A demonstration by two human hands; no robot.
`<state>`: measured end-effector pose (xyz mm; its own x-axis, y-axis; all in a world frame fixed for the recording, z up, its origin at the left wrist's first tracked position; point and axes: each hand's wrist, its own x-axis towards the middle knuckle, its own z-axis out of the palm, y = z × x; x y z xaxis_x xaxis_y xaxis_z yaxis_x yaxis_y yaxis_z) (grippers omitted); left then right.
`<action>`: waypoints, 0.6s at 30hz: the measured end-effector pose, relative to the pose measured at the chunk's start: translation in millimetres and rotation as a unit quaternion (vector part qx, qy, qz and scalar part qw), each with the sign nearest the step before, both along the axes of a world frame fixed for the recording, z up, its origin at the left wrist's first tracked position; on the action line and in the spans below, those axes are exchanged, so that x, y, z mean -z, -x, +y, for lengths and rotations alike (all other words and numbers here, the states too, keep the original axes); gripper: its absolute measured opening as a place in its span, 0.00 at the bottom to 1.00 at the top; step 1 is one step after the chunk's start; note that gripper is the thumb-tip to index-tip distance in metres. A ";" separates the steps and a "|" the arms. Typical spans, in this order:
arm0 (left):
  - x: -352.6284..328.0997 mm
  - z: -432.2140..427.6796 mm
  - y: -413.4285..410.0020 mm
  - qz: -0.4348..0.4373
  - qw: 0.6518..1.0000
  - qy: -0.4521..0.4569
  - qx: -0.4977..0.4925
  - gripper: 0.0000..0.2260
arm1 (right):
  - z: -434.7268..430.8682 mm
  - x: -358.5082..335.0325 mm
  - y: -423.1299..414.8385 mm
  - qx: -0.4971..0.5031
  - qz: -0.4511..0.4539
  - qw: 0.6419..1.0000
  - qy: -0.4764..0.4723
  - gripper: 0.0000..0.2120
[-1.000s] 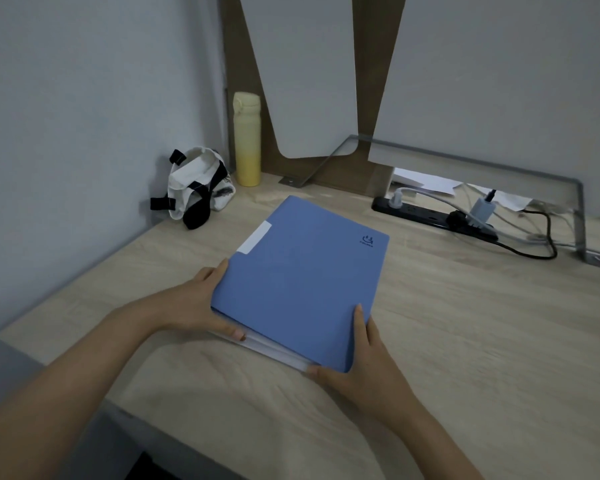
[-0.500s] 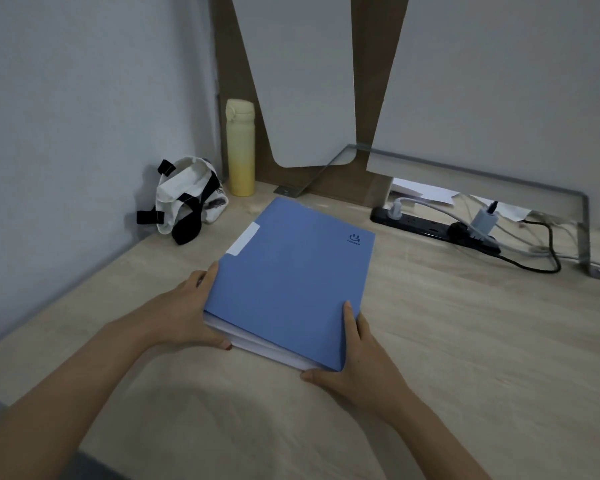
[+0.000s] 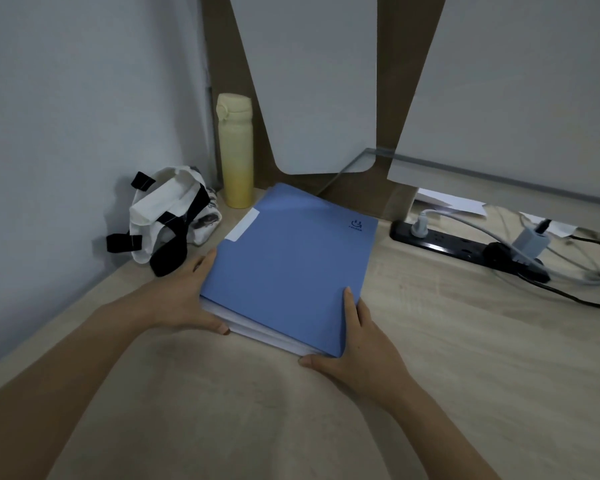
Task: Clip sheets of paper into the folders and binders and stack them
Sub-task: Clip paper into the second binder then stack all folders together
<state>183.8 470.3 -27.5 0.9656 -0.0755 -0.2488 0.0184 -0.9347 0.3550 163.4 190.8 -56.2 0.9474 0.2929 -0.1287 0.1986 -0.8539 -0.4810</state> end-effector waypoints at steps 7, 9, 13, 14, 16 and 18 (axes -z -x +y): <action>-1.9 4.0 -4.3 0.029 0.999 0.044 -0.005 0.67 | -0.9 1.9 -2.9 -0.005 0.015 1.000 -0.025 0.62; -11.2 -1.1 -1.1 0.035 0.991 0.126 -0.016 0.60 | -4.2 -0.5 -1.8 0.015 0.064 0.990 -0.125 0.62; -3.3 -15.3 -0.9 -0.057 0.936 0.327 -0.120 0.27 | -1.1 5.4 -9.6 0.083 0.027 0.950 -0.298 0.48; 3.5 -16.7 -2.0 -0.086 0.925 0.341 -0.146 0.24 | 2.4 8.5 -12.1 0.105 0.016 0.943 -0.314 0.44; 12.1 -19.2 -1.6 -0.117 0.904 0.368 -0.183 0.22 | 11.2 15.9 -15.9 0.127 -0.001 0.941 -0.315 0.39; 17.2 -18.7 -2.2 -0.125 0.887 0.393 -0.206 0.24 | 16.4 21.4 -17.4 0.134 -0.028 0.944 -0.300 0.35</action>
